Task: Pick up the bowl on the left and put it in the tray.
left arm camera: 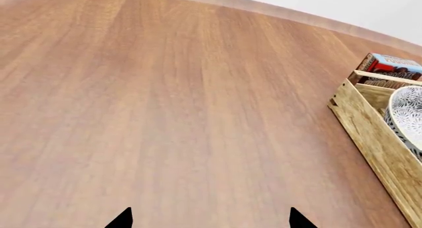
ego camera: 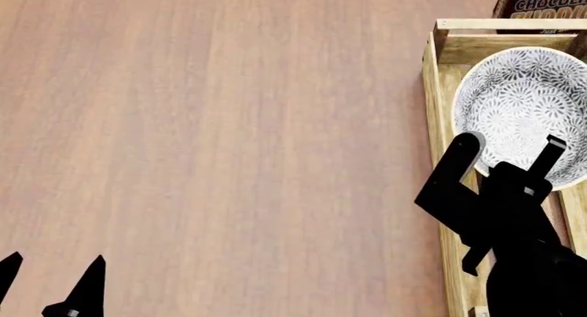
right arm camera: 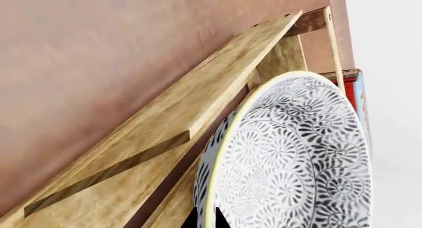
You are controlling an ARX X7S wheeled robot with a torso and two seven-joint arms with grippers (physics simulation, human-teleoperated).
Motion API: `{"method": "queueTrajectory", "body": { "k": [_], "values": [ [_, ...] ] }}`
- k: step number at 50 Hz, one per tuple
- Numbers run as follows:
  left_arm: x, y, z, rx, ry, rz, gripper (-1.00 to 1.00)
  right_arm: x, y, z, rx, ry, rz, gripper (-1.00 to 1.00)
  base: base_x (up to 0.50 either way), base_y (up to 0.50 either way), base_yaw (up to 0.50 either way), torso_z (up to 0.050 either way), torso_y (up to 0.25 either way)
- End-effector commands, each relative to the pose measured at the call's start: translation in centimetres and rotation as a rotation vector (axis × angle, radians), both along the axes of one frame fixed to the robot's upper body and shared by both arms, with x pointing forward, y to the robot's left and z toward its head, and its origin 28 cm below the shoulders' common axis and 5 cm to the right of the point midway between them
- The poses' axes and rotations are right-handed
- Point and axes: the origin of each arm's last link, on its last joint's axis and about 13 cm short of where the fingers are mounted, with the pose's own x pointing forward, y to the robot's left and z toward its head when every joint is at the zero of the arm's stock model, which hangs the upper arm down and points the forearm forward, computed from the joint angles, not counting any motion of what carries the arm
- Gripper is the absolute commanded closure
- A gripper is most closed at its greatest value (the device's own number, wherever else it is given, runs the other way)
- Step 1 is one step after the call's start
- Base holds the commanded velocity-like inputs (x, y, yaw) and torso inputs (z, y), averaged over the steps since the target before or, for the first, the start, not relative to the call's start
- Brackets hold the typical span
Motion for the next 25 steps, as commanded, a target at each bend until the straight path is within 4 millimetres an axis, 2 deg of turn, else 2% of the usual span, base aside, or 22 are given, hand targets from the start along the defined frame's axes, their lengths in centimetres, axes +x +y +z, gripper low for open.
{"method": "queueTrajectory", "body": {
  "k": [1, 7, 8, 25],
  "values": [
    [-0.01, 0.01, -0.03, 0.0, 0.0, 0.001, -1.0, 0.2, -0.01, 0.07, -0.023, -0.013, 0.003, 1.0, 0.0, 0.0, 0.0, 0.0, 0.0],
    [0.0, -0.02, -0.08, 0.0, 0.001, -0.001, -1.0, 0.12, -0.04, -0.03, -0.032, -0.006, 0.005, 1.0, 0.0, 0.0, 0.0, 0.0, 0.002],
    [0.0, -0.02, -0.07, 0.0, 0.001, -0.001, -1.0, 0.11, -0.05, -0.09, -0.039, -0.008, 0.005, -1.0, 0.0, 0.0, 0.0, 0.0, 0.0],
    [0.01, 0.04, -0.1, -0.001, 0.001, 0.001, -1.0, -0.07, -0.07, 0.12, -0.05, -0.011, 0.007, -1.0, 0.0, 0.0, 0.0, 0.0, 0.0]
  ]
}}
